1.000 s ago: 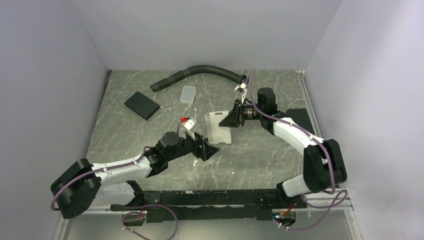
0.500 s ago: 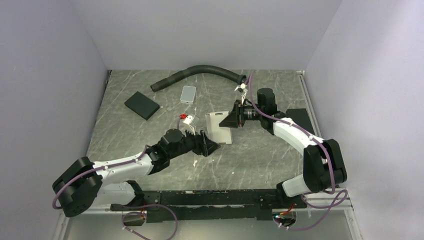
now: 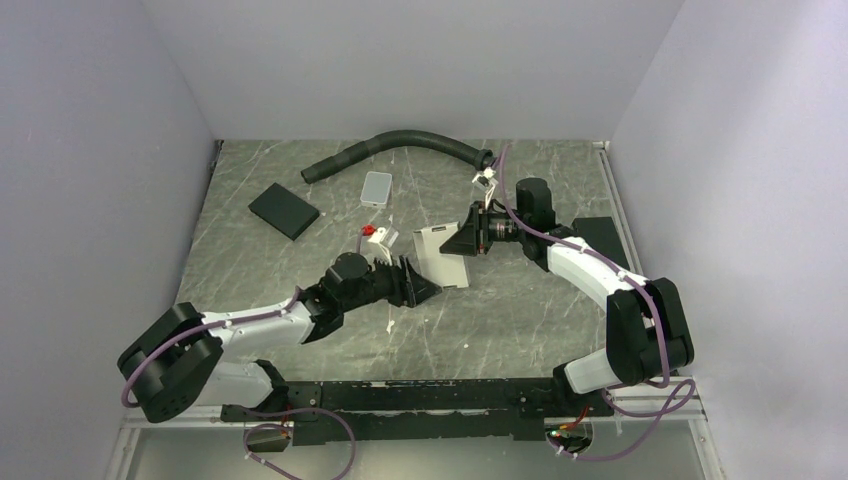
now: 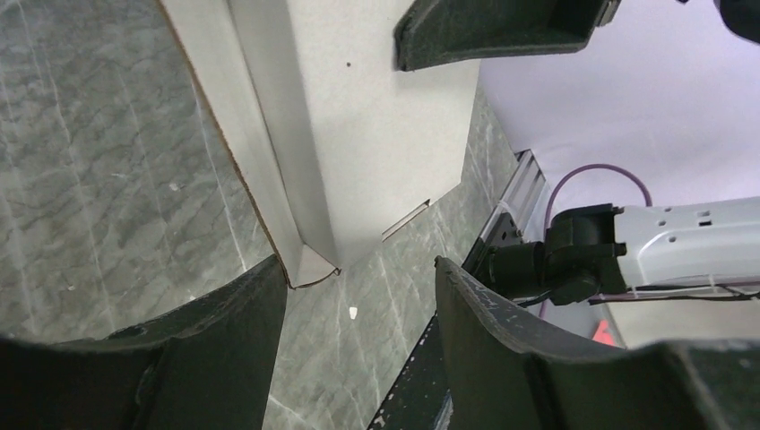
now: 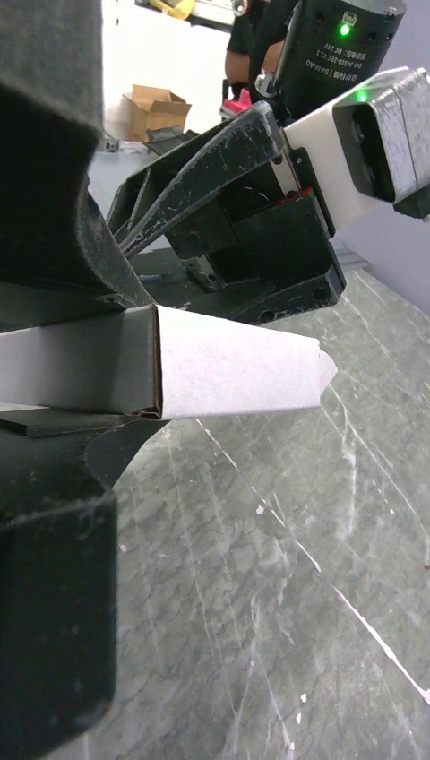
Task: Fold the paper box
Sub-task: Close the paper box at the center of the board.
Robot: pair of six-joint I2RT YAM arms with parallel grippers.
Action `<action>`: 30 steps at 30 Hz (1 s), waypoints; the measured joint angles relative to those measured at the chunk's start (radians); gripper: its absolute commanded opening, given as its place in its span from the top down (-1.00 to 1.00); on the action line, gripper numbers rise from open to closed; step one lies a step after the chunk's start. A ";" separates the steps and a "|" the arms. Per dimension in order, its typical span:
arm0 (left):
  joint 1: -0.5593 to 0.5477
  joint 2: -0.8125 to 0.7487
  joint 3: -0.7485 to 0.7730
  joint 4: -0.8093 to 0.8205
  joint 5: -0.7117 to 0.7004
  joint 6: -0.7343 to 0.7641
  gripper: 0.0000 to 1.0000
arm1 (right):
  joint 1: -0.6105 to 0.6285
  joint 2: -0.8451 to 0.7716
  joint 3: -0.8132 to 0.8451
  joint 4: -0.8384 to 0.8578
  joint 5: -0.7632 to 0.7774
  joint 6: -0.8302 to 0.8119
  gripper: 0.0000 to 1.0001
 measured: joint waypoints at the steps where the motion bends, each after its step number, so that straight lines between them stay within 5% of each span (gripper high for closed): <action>1: 0.005 0.007 0.000 0.011 0.005 -0.021 -0.26 | -0.002 0.000 -0.003 0.007 0.001 0.005 1.00; 9: 0.029 0.021 -0.003 0.040 -0.004 -0.188 -0.29 | -0.006 0.000 -0.018 0.056 0.010 0.038 1.00; 25: 0.040 0.101 -0.001 0.049 -0.008 -0.350 0.16 | 0.019 0.029 -0.048 0.118 0.074 0.071 1.00; 30: 0.062 0.139 -0.002 0.099 0.021 -0.415 0.13 | 0.019 0.029 -0.048 0.140 0.087 0.077 1.00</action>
